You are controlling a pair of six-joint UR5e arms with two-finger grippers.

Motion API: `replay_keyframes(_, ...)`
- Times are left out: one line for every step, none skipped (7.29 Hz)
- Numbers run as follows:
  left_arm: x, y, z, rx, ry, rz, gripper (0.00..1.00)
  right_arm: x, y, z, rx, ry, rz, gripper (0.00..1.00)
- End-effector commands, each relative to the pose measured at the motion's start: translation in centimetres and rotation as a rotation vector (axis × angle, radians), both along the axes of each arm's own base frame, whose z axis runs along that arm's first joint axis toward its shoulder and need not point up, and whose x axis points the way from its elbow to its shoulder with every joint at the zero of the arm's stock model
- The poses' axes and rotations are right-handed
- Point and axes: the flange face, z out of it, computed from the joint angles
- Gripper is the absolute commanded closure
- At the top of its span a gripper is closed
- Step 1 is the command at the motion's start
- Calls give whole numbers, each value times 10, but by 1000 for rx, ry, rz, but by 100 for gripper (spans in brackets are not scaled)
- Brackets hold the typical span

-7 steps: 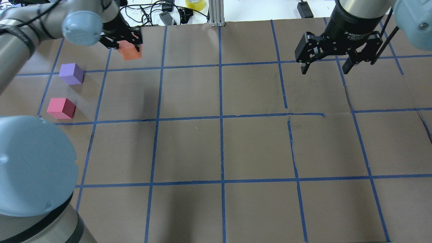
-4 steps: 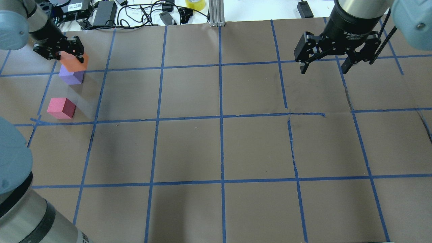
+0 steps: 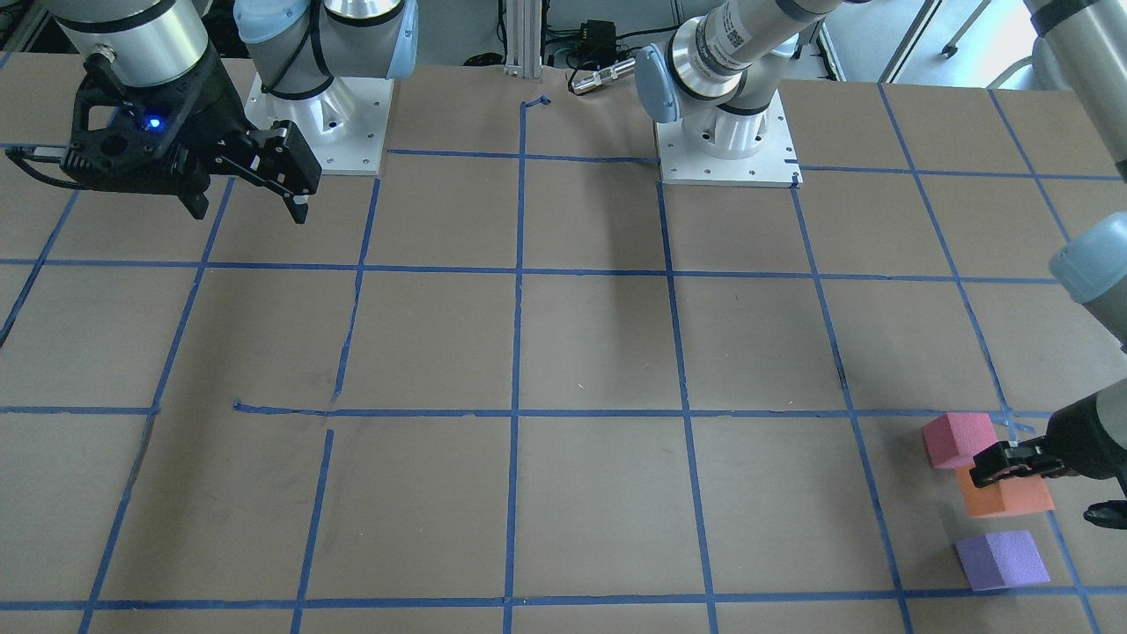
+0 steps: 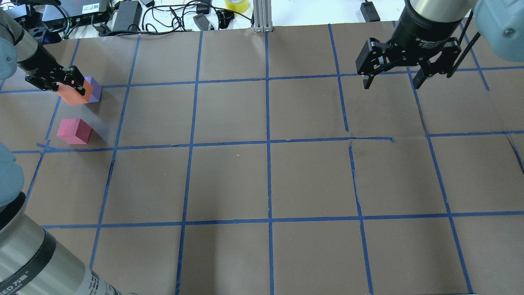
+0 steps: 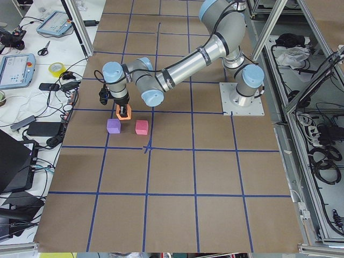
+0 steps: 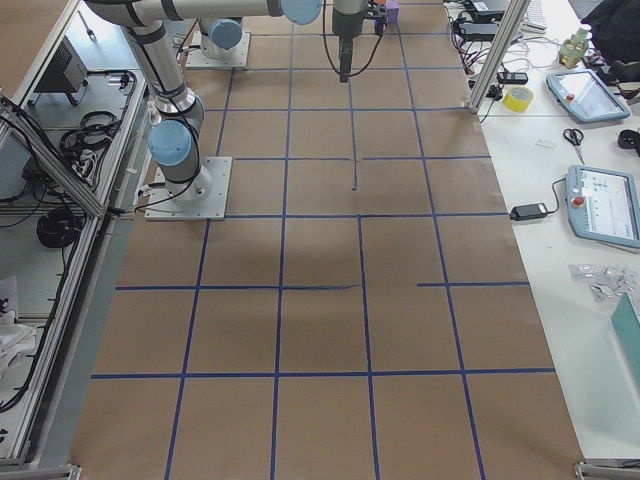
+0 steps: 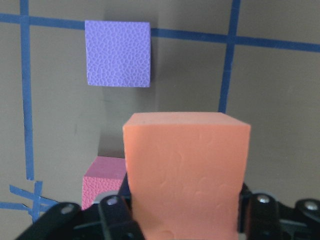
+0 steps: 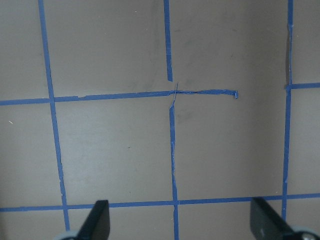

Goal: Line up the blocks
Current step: 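Carry the orange cube with the left gripper toward the purple and pink cubes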

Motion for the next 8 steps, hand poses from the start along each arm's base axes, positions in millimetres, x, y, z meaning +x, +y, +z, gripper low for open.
replay_keyframes(7,-8,-15,-21,-12,-21,99,0,-1,0,-6,0,1,0)
replay_keyframes(8,-10,-19,-27,-18,-31,99,0,-1,0,-4,0,1,0)
replay_keyframes(10,-11,-23,-24,-16,-31,99,0,-1,0,-6,0,2,0)
replay_keyframes(10,-11,-22,-25,-16,-31,99,0,-1,1,-9,0,2,0)
replay_keyframes(13,-10,-23,-25,-17,-28,99,0,-1,-1,-4,1,2,0)
replay_keyframes(30,-5,-26,-22,-13,-7,99,0,-2,-2,-4,1,2,0)
replay_keyframes(36,-3,-27,-19,-14,-20,99,0,-4,-4,-3,3,2,0)
replay_keyframes(36,-3,-29,-17,-13,-20,99,0,-4,-3,-10,2,2,0)
